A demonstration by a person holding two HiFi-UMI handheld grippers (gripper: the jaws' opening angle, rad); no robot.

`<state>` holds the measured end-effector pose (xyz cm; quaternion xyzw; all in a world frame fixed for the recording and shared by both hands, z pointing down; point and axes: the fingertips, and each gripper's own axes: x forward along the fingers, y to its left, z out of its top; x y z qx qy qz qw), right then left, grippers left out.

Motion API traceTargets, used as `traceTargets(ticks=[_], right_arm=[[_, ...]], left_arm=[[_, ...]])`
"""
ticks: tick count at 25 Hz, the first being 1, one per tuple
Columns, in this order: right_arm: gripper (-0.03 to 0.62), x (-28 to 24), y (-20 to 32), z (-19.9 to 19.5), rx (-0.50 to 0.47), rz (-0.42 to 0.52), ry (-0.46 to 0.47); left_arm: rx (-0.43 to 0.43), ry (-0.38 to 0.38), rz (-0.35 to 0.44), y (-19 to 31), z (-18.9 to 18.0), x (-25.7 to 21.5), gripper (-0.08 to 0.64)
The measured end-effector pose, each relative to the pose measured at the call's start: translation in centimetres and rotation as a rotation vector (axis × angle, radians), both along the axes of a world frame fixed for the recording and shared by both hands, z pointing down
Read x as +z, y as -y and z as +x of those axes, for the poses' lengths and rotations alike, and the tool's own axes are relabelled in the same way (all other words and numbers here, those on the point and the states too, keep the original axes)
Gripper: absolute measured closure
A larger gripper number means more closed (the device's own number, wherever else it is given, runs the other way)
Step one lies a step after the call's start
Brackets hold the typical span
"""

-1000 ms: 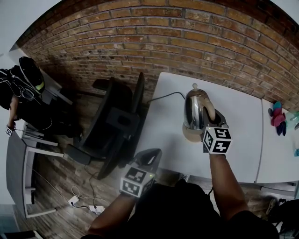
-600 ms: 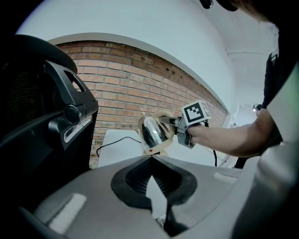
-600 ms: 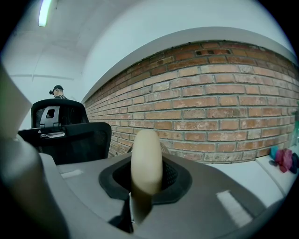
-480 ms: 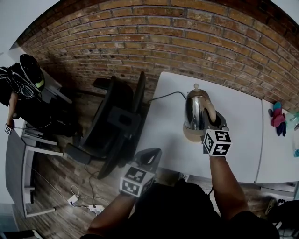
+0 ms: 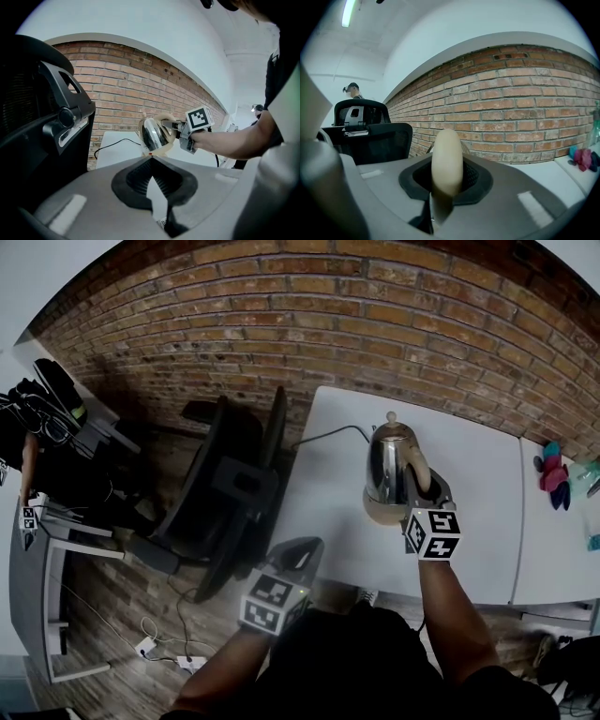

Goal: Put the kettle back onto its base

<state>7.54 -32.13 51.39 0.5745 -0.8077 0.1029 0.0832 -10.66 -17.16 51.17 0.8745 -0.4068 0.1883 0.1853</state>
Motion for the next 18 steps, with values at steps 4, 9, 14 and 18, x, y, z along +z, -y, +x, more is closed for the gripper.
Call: traceTargets(ticks=[4,9,14,18], right_arm=[[0.503,0.1,-0.5,0.5,0.010,-0.002,0.004],[0.497,0.3,-1.4,0.9,0.010,-0.022,0.002],[0.494,0.7,-2.4,1.3,0.015,-0.043,-0.001],[0.494,1.2,-3.4,1.3,0.009,-0.052,-0.009]], left_arm=[[0.009,-0.001,0.000,0.0,0.2,-0.1,0.560],[0.022,-0.002,0.005,-0.1,0.5,-0.2,0.560],[0.034,-0.006,0.008,-0.2,0.8,-0.5,0.560],[0.044,-0.007,0.009,-0.4,1.2,-0.4,0.560]])
